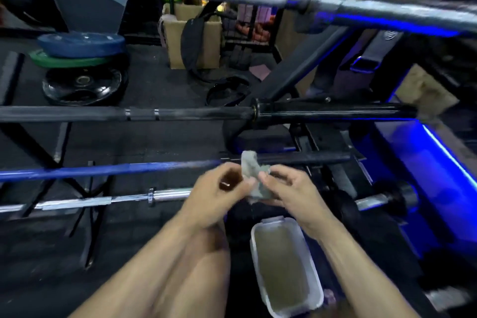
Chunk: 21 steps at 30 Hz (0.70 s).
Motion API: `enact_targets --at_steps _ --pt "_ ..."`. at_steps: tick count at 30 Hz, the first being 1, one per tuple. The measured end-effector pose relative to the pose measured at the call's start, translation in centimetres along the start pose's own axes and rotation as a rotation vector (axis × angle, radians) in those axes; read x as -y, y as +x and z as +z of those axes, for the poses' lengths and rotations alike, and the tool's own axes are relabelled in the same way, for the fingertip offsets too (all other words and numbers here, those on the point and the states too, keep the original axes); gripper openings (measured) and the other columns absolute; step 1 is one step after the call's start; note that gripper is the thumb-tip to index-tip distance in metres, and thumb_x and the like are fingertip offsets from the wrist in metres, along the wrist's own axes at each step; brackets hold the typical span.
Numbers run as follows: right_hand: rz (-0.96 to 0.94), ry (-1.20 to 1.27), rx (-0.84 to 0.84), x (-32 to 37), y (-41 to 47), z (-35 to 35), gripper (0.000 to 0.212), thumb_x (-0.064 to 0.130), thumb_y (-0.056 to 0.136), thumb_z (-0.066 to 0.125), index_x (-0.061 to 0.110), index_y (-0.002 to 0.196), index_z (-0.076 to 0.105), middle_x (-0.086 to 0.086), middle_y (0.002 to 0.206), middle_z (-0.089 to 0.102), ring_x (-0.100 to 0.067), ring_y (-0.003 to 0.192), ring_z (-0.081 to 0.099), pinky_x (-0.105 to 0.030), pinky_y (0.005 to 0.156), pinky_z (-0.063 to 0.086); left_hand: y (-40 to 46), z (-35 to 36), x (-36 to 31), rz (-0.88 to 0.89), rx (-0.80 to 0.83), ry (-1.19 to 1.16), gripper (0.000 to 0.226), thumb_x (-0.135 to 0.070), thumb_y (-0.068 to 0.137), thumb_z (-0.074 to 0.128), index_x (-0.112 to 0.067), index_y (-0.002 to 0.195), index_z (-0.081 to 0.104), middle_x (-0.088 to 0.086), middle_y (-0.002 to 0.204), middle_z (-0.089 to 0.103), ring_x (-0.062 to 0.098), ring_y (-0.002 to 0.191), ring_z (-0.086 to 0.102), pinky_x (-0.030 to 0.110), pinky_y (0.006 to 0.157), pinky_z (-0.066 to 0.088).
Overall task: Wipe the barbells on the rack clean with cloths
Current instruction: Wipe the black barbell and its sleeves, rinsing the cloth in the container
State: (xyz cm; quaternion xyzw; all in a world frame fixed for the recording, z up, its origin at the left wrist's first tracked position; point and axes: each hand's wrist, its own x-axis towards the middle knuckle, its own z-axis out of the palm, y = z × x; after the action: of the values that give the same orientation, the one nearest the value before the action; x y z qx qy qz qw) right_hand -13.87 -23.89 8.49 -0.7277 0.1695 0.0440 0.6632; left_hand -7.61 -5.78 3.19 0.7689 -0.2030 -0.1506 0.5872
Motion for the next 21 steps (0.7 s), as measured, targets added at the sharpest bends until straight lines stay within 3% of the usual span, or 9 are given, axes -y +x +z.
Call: enact_targets --at_steps 3,6,8,11,14,18,21 --pt "-0.067 -0.041 -0.003 1.5 -4.3 0.9 0.018 0.015 0.097 0.068 -0.001 0.098 0.074 -0.024 0.094 0.075 -0.041 0.097 0.072 -0.050 0.089 0.060 -3.6 0.6 -3.4 0.034 0.045 0.071 0.040 -0.062 0.080 0.074 -0.032 0.107 0.069 -0.011 0.098 0.076 0.012 0.093 0.072 0.046 0.084 0.057" --pt "-0.116 -0.096 -0.038 2.8 -7.8 0.7 0.015 0.011 0.099 0.065 0.000 0.093 0.074 -0.022 0.088 0.075 -0.041 0.089 0.073 -0.052 0.084 0.061 -6.4 0.2 -6.4 0.074 0.083 0.099 0.011 -0.043 0.092 0.071 -0.033 0.093 0.071 -0.011 0.084 0.075 0.009 0.078 0.069 0.036 0.073 0.056" --pt "-0.132 -0.092 -0.078 3.8 -9.9 0.3 0.018 0.012 0.101 0.062 0.004 0.089 0.072 -0.014 0.082 0.075 -0.032 0.079 0.075 -0.046 0.076 0.063 -8.1 -0.4 -8.3 0.046 0.101 0.001 0.020 -0.031 0.102 0.062 -0.019 0.092 0.074 -0.001 0.082 0.075 0.009 0.073 0.066 0.030 0.070 0.053" --pt "-0.163 -0.018 -0.173 5.4 -12.5 -0.7 0.026 0.019 0.101 0.060 0.007 0.079 0.067 -0.003 0.070 0.064 -0.016 0.065 0.063 -0.031 0.060 0.054 -10.4 -1.2 -10.3 -0.039 0.097 -0.128 0.048 -0.039 0.105 0.052 0.003 0.095 0.071 0.017 0.089 0.076 0.015 0.076 0.067 0.035 0.073 0.049" --pt "-0.199 -0.048 -0.263 6.5 -14.3 -1.8 0.042 0.046 0.089 0.061 0.006 0.080 0.062 -0.004 0.074 0.058 -0.019 0.073 0.054 -0.036 0.070 0.044 -12.0 -1.6 -11.8 -0.049 0.095 -0.218 0.050 -0.044 0.105 0.050 0.001 0.097 0.072 0.027 0.090 0.073 0.025 0.077 0.063 0.038 0.074 0.045" --pt "-0.153 0.051 -0.241 7.4 -16.8 -2.6 0.060 0.048 0.095 0.060 -0.011 0.098 0.058 -0.015 0.085 0.061 -0.026 0.078 0.055 -0.040 0.073 0.046 -13.4 -1.4 -14.2 0.028 0.103 -0.254 0.031 -0.029 0.104 0.055 -0.009 0.094 0.077 0.017 0.089 0.074 0.021 0.079 0.063 0.035 0.075 0.047" --pt "-0.064 0.167 -0.155 7.6 -18.6 -2.9 0.038 0.032 0.102 0.059 -0.005 0.105 0.068 -0.014 0.082 0.066 -0.021 0.067 0.061 -0.027 0.055 0.050 -14.0 -1.8 -16.1 0.104 0.083 -0.211 0.027 -0.029 0.103 0.060 -0.013 0.087 0.074 0.007 0.080 0.068 0.016 0.072 0.056 0.032 0.067 0.042"
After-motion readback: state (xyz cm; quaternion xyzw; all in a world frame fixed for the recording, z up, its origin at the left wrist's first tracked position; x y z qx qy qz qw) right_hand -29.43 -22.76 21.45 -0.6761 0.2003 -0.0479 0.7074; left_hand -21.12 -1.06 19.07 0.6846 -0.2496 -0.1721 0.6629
